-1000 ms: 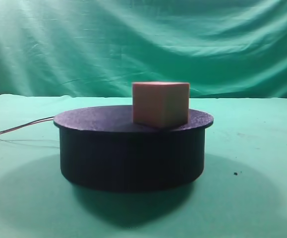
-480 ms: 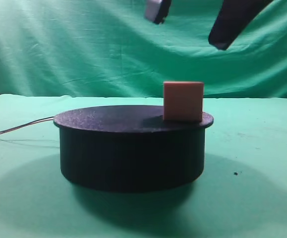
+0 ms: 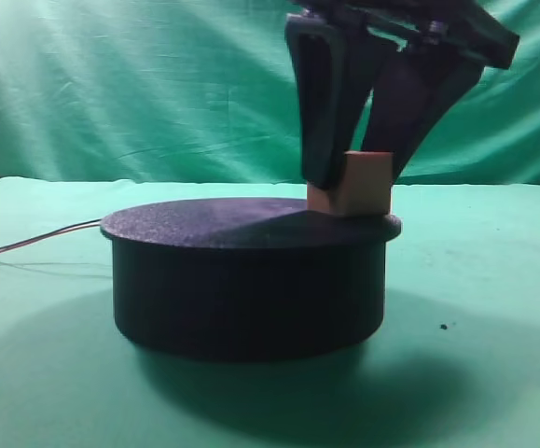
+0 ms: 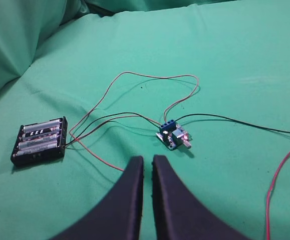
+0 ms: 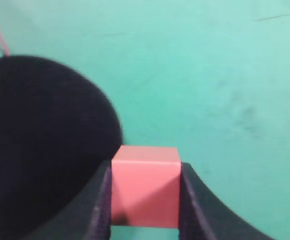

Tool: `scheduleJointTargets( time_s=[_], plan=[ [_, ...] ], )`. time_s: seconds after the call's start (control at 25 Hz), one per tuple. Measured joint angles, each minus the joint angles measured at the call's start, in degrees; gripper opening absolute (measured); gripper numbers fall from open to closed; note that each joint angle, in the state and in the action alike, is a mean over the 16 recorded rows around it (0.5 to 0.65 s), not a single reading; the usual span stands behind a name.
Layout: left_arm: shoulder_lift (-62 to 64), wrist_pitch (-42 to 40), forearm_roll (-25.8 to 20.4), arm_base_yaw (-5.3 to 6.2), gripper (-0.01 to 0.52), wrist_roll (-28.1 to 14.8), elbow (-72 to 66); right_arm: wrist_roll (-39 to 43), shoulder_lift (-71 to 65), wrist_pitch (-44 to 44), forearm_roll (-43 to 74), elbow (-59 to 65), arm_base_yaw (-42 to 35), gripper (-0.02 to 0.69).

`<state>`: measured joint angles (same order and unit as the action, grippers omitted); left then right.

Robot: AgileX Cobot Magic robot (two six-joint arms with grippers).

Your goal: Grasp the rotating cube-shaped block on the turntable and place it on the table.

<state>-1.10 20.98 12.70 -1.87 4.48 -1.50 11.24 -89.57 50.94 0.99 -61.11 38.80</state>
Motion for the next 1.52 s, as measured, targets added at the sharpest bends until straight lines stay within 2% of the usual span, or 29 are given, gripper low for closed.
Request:
scheduleJointTargets(
  time_s=[0.2, 0.48, 0.84, 1.0, 1.16, 1.52],
  plan=[
    [0.0, 0.0, 0.0, 0.0, 0.0, 0.0, 0.0, -0.5, 2.8, -0.3, -1.0, 3.6, -3.1, 0.231],
    [0.0, 0.0, 0.0, 0.0, 0.0, 0.0, 0.0, -3.1, 3.0, -6.3, -5.3, 11.4, -5.3, 0.241],
    [0.0, 0.0, 0.0, 0.0, 0.0, 0.0, 0.0, -5.5, 0.7, -12.5, -8.6, 15.3, -5.4, 0.38],
    [0.0, 0.0, 0.0, 0.0, 0.0, 0.0, 0.0, -5.6, 3.0, -11.6, -7.7, 14.5, -5.4, 0.389],
    [0.0, 0.0, 0.0, 0.0, 0.0, 0.0, 0.0, -4.7, 8.5, -9.3, -6.2, 13.5, -5.4, 0.324],
    [0.0, 0.0, 0.0, 0.0, 0.0, 0.0, 0.0, 0.9, 27.7, 2.3, 0.1, 11.5, -5.4, 0.056]
  ],
)
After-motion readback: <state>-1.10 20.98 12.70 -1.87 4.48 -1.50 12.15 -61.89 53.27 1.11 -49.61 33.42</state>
